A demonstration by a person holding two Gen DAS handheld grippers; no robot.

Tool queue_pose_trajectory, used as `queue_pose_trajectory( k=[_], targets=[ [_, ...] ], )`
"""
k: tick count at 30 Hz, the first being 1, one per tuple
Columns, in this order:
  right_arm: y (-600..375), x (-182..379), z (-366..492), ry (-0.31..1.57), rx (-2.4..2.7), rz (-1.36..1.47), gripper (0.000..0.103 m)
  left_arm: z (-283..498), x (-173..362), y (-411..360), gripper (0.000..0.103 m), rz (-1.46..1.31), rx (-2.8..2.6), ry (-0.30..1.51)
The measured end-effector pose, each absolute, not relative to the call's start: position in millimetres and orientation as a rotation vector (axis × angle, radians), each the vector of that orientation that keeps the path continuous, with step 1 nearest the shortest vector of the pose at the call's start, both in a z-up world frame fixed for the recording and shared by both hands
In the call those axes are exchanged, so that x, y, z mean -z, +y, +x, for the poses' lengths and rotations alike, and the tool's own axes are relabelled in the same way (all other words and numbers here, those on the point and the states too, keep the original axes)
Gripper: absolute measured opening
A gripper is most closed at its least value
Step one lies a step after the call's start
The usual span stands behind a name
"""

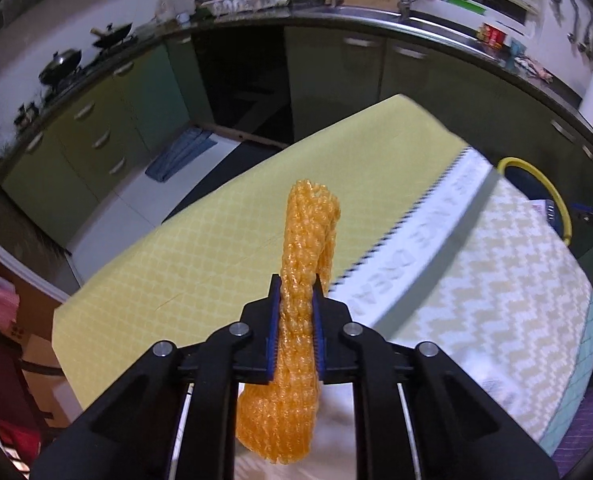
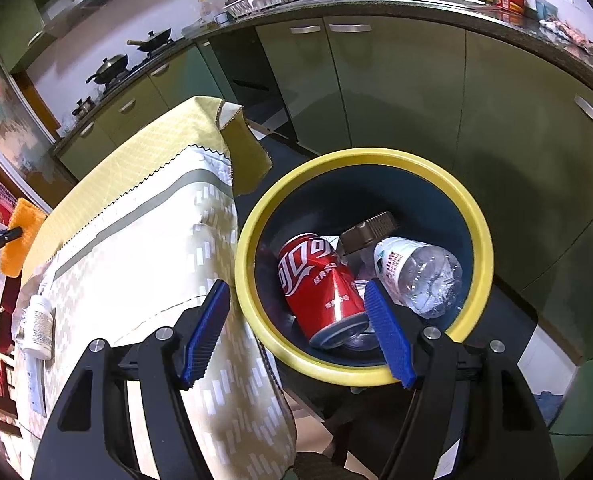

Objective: Collect trash
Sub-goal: 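Carry the orange foam net over the bin and open the left tool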

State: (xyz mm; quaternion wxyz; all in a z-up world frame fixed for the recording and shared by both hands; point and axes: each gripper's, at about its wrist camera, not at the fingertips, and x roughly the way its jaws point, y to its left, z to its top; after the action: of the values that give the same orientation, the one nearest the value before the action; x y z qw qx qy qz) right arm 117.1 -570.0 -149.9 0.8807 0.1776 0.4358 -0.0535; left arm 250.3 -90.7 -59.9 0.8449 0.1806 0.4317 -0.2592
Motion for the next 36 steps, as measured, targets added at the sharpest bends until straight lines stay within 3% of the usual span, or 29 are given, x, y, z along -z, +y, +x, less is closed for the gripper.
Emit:
queue_pose_trajectory(
  k=[11,27,36],
  targets=[
    [-620.1,146.6,70.3,0.865,0.186,0.425,0.069,169.8,18.2,-239.7,0.013,0.414,0.824,0.88],
    [-690.0,153.4,-11.2,0.796,0.271,0.534,0.069,154.9,107.6,-502.0,0.017,0.516,0.985,1.045],
    [-696.0,163.2,-12.2,0.804,0.25,0.567,0.07,172.5,126.7,-545.2,0.06,0.474,0.933,1.059]
  ],
)
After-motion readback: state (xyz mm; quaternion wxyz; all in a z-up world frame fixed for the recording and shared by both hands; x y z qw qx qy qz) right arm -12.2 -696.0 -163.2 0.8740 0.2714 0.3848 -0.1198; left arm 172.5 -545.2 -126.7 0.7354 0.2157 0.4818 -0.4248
